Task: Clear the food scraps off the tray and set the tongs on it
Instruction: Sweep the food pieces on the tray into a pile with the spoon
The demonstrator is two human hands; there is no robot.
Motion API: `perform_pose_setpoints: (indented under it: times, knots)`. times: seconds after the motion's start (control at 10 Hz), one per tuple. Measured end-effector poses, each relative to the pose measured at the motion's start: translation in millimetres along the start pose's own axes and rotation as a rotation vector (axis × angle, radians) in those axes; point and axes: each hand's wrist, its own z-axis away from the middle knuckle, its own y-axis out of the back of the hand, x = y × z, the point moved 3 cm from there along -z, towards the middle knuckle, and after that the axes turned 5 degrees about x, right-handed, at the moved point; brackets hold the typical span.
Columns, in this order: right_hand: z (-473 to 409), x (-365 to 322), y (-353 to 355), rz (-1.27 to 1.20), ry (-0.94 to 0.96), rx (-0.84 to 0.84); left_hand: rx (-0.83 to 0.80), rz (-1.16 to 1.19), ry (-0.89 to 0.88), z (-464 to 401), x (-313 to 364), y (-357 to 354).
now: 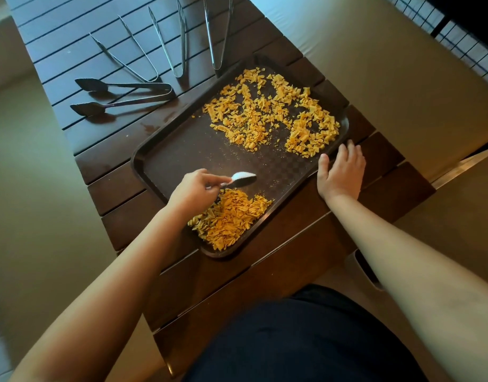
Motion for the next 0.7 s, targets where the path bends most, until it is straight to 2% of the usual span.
perform_pose_setpoints:
  times: [0.1, 0.2, 0.3, 0.4, 0.5, 0.6, 0.7]
  knots:
    - [0.0, 0.1, -0.2, -0.002, 0.0, 0.001, -0.104, -0.12, -0.125, 8.6, 7.6, -7.2]
    - [0.1, -0.1, -0.2, -0.002, 0.001, 0.004, -0.127, -0.251, -0.226, 13.6, 12.6, -6.4]
    - [0.7, -0.2, -0.8, 0.008, 0.002, 0.003, -0.133, -0.198, -0.168, 11.2, 10.0, 0.7]
    - [0.3, 0.3, -1.2, 0.011, 0.0, 0.001, 0.021, 0.082, 0.033, -2.7, 1.0, 13.3]
    - [0.2, 0.4, -1.3, 0.007, 0.001, 0.003, 0.266, 0.274, 0.263, -22.6, -13.8, 27.4]
    - [-0.3, 0.4, -0.4, 0.007, 0.001, 0.006, 0.385, 0.335, 0.377, -38.7, -24.9, 35.7]
    - [-1.2, 1.3, 0.2, 0.008, -0.001, 0.005, 0.403, 0.323, 0.417, -49.4, -23.1, 36.6]
